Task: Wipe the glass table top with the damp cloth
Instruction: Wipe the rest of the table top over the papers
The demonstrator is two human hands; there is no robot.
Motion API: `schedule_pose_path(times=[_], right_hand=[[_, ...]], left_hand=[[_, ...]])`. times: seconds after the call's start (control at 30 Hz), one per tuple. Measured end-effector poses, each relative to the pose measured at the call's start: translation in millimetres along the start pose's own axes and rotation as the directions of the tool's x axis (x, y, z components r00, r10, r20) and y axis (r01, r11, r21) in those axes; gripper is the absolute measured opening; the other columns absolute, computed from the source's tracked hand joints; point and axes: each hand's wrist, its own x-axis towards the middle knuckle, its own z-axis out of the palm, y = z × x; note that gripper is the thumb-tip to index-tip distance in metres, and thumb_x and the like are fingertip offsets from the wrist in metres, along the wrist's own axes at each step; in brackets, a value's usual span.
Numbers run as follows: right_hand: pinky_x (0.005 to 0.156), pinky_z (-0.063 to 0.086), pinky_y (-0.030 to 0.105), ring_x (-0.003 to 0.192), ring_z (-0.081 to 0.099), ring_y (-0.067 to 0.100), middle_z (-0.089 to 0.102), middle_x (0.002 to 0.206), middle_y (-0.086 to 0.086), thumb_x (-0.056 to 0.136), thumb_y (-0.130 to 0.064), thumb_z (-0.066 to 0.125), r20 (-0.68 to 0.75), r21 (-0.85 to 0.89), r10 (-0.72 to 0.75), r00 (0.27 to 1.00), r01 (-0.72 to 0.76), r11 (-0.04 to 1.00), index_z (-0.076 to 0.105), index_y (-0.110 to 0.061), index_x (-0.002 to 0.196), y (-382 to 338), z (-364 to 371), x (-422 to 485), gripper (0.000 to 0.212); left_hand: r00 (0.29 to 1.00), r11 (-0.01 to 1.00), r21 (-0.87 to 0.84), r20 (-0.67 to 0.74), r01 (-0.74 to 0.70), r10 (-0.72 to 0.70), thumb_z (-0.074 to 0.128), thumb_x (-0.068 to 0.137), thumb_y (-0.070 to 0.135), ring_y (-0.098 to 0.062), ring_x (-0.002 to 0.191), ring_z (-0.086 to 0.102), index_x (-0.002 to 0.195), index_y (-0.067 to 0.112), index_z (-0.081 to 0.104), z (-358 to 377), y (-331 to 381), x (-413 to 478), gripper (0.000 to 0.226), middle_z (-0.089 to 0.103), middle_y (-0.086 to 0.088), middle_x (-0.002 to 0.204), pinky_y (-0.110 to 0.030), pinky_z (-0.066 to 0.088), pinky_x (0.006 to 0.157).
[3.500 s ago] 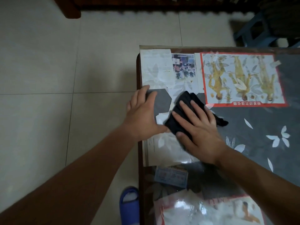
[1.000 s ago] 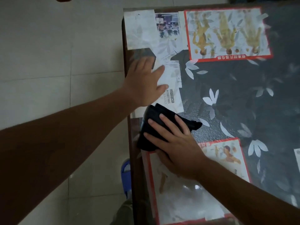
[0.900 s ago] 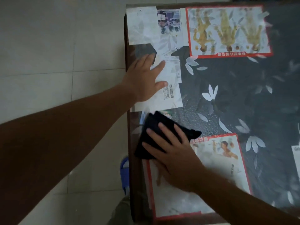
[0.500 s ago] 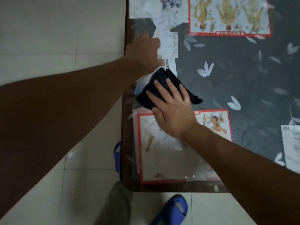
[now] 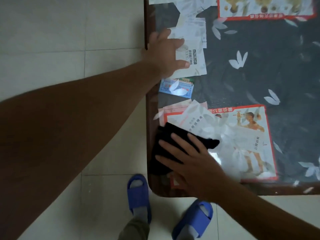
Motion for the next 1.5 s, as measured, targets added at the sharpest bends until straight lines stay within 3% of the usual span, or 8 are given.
schedule_pose_path(times=[0.2, 0.5, 0.7, 0.9, 1.1, 1.27, 1.37, 1.5], right_hand=[[0.120, 0.011, 0.056, 0.152, 0.014, 0.031, 0.024, 0.164, 0.001, 0.098, -0.039, 0.039, -0.172, 0.114, 0.599, 0.782, -0.588, 0.801, 0.042, -0.031, 0.149, 45.2, -15.0, 65.9, 0.052], [0.121, 0.013, 0.053, 0.153, 0.014, 0.026, 0.025, 0.164, -0.003, 0.098, -0.039, 0.044, -0.076, 0.064, 0.380, 0.922, -0.375, 0.925, 0.042, -0.034, 0.148, 11.4, -5.2, 34.3, 0.051], [0.119, 0.015, 0.056, 0.152, 0.016, 0.028, 0.025, 0.164, 0.000, 0.095, -0.042, 0.037, -0.223, 0.153, 0.791, 0.569, -0.781, 0.605, 0.041, -0.032, 0.150, 79.0, -16.1, 25.4, 0.056], [0.120, 0.016, 0.057, 0.153, 0.015, 0.028, 0.025, 0.164, -0.002, 0.094, -0.042, 0.048, -0.036, -0.006, 0.339, 0.940, -0.339, 0.941, 0.039, -0.036, 0.149, 17.6, -1.9, -23.7, 0.056], [0.120, 0.013, 0.057, 0.152, 0.017, 0.031, 0.023, 0.164, 0.002, 0.093, -0.043, 0.039, -0.194, 0.140, 0.888, 0.417, -0.884, 0.446, 0.038, -0.031, 0.152, 73.7, -12.2, -46.8, 0.060], [0.116, 0.023, 0.059, 0.150, 0.023, 0.033, 0.029, 0.162, 0.000, 0.092, -0.038, 0.050, -0.097, 0.120, 0.552, 0.828, -0.541, 0.833, 0.047, -0.034, 0.144, -78.8, 17.8, -24.1, 0.052], [0.120, 0.016, 0.055, 0.153, 0.014, 0.030, 0.020, 0.165, -0.004, 0.091, -0.036, 0.048, -0.049, 0.148, 0.537, 0.842, -0.526, 0.838, 0.040, -0.035, 0.148, -90.2, 23.1, -26.2, 0.058], [0.121, 0.012, 0.051, 0.153, 0.009, 0.027, 0.015, 0.166, -0.004, 0.096, -0.037, 0.046, -0.013, 0.187, 0.468, 0.883, -0.458, 0.869, 0.035, -0.036, 0.150, -75.0, 16.9, -35.3, 0.056]], left_hand=[[0.997, 0.997, -0.003, -0.021, -0.074, 0.074, 0.063, 0.078, 0.067, -0.030, 0.143, 0.018, 0.146, 0.032, 0.042, 4.2, -10.5, 1.6, 0.080, 0.022, -0.004, 0.160, -0.047, 0.025, 0.115], [0.995, 0.995, 0.026, -0.034, -0.094, 0.095, 0.061, 0.078, 0.069, -0.029, 0.139, 0.022, 0.145, 0.035, 0.043, 3.2, -9.4, 0.4, 0.077, 0.026, -0.004, 0.158, -0.047, 0.032, 0.111], [0.996, 0.996, 0.045, -0.028, -0.078, 0.080, 0.061, 0.080, 0.068, -0.030, 0.140, 0.022, 0.146, 0.034, 0.042, 2.1, -6.3, -1.7, 0.077, 0.025, -0.004, 0.160, -0.043, 0.028, 0.111], [0.998, 0.998, 0.034, -0.019, -0.059, 0.060, 0.066, 0.080, 0.062, -0.034, 0.140, 0.021, 0.146, 0.031, 0.044, -0.5, -1.6, -4.8, 0.076, 0.026, -0.006, 0.159, -0.041, 0.023, 0.114], [1.000, 0.987, 0.163, -0.001, 0.006, -0.006, 0.046, 0.063, 0.092, -0.031, 0.144, 0.023, 0.141, 0.037, 0.045, 0.8, 4.5, 3.3, 0.096, 0.034, -0.005, 0.155, -0.064, 0.009, 0.115], [0.999, 0.937, 0.349, 0.048, -0.027, 0.011, 0.071, 0.079, 0.052, -0.040, 0.132, 0.034, 0.137, 0.030, 0.049, -13.4, 41.4, 2.4, 0.065, 0.044, -0.018, 0.138, -0.055, 0.026, 0.110], [0.991, 0.925, 0.368, 0.122, -0.094, 0.052, 0.067, 0.085, 0.040, -0.044, 0.127, 0.037, 0.135, 0.022, 0.052, -1.7, 83.3, -12.6, 0.055, 0.042, -0.023, 0.132, -0.056, 0.035, 0.106], [0.960, 0.962, 0.268, 0.279, -0.051, -0.027, 0.071, 0.064, 0.073, -0.046, 0.146, 0.006, 0.148, 0.023, 0.027, 31.3, 117.9, -41.3, 0.107, 0.013, -0.030, 0.155, -0.058, 0.016, 0.115]])
